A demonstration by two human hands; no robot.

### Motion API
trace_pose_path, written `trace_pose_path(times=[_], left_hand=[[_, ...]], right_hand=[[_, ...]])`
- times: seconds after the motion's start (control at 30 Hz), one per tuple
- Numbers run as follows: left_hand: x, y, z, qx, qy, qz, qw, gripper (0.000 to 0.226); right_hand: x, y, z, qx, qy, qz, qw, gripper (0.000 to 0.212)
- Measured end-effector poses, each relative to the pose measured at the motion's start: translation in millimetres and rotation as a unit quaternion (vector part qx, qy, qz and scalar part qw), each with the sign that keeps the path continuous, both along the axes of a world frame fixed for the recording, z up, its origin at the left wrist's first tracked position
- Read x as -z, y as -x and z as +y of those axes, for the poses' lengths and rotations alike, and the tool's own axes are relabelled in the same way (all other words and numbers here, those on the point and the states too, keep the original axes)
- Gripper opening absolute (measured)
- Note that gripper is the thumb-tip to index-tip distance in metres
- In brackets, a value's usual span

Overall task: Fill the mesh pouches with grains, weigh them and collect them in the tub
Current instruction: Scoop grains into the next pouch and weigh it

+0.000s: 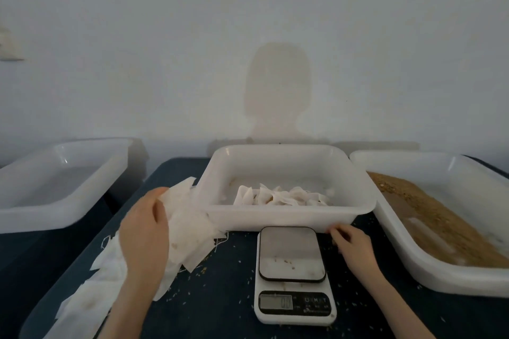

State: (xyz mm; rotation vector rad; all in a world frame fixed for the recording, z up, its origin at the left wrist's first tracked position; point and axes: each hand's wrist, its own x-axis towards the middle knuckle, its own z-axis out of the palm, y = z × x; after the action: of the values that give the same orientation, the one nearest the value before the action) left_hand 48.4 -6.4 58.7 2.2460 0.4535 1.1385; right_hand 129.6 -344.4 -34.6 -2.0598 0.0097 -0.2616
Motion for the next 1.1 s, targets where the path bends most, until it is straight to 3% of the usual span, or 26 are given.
trace_pose_path(times=[0.1,0.23,0.37,0.43,0.57,0.8,0.97,1.1], left_hand=[[4,-10,-22,0.101,0.148,-0.021,0.984,0.033],[8,-20,-55,0.219,0.339,0.017,0.915,0.031],[19,-25,-86,0.272,0.419,0.103,0.86,0.019],[22,-27,-100,0.289,0.461,0.116,0.831,0.019],[25,-26,-121,0.307,0.488,0.131,0.807,0.018],[33,-25,-129,0.318,0.466,0.147,0.812,0.018],[35,-23,-128,0.331,0.457,0.151,0.811,0.019],[36,-20,-123,0.361,0.468,0.19,0.784,0.034]], right_hand=[[-15,2,10,0.013,0.013,-0.014,1.0,0.018],[-37,8,29,-0.024,-0.012,0.034,0.999,0.021],[-59,20,45,-0.103,-0.034,0.063,0.992,0.024],[-69,24,56,-0.158,-0.104,0.097,0.977,0.025],[-76,29,71,-0.204,-0.218,0.136,0.945,0.027],[-68,32,65,-0.227,-0.115,0.085,0.963,0.018],[-65,30,63,-0.189,-0.148,0.098,0.966,0.014],[-65,29,62,-0.165,-0.191,0.13,0.959,0.016]])
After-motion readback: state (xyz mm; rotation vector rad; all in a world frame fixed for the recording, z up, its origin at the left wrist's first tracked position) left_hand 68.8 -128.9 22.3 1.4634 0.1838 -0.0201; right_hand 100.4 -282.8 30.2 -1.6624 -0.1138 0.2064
